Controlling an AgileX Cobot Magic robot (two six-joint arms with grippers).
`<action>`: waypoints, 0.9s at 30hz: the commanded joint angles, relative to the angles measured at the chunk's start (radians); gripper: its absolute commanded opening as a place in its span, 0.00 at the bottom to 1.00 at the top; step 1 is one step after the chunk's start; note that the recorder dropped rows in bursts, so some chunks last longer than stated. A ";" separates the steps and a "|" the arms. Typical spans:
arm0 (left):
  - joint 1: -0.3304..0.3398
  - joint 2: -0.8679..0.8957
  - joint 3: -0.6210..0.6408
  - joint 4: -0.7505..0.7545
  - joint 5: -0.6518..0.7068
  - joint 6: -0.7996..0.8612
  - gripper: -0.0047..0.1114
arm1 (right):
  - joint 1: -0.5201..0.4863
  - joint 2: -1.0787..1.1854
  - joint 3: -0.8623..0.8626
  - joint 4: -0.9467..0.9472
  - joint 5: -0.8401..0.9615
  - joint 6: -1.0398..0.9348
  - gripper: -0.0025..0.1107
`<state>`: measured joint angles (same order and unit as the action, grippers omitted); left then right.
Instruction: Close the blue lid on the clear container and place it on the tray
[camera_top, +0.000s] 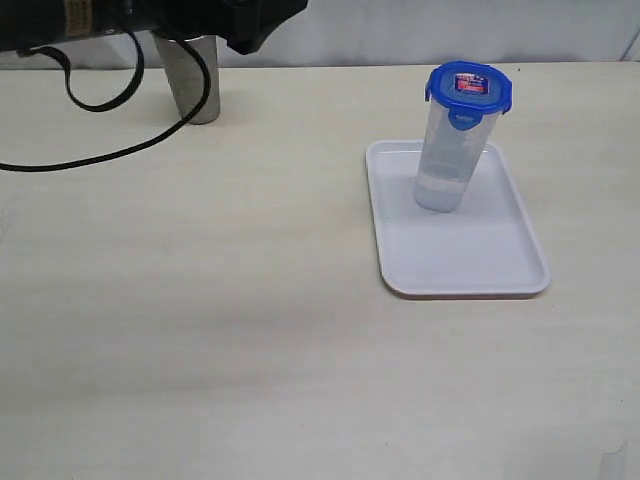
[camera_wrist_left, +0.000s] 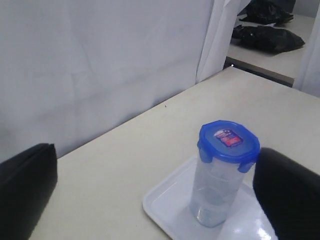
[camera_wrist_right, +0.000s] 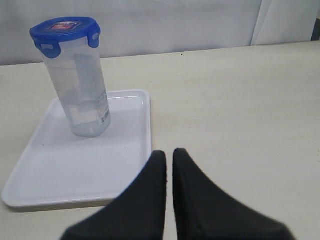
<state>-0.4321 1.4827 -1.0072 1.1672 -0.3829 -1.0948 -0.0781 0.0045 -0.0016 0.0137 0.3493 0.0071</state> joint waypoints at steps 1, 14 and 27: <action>0.001 -0.112 0.057 -0.008 0.026 -0.001 0.95 | -0.004 -0.004 0.002 0.000 -0.004 -0.007 0.06; 0.001 -0.584 0.327 -0.008 0.123 -0.009 0.95 | -0.004 -0.004 0.002 0.000 -0.004 -0.007 0.06; 0.001 -0.986 0.519 -0.008 0.228 -0.040 0.95 | -0.004 -0.004 0.002 0.000 -0.004 -0.007 0.06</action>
<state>-0.4321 0.5358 -0.5050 1.1656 -0.1636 -1.1244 -0.0781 0.0045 -0.0016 0.0137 0.3493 0.0071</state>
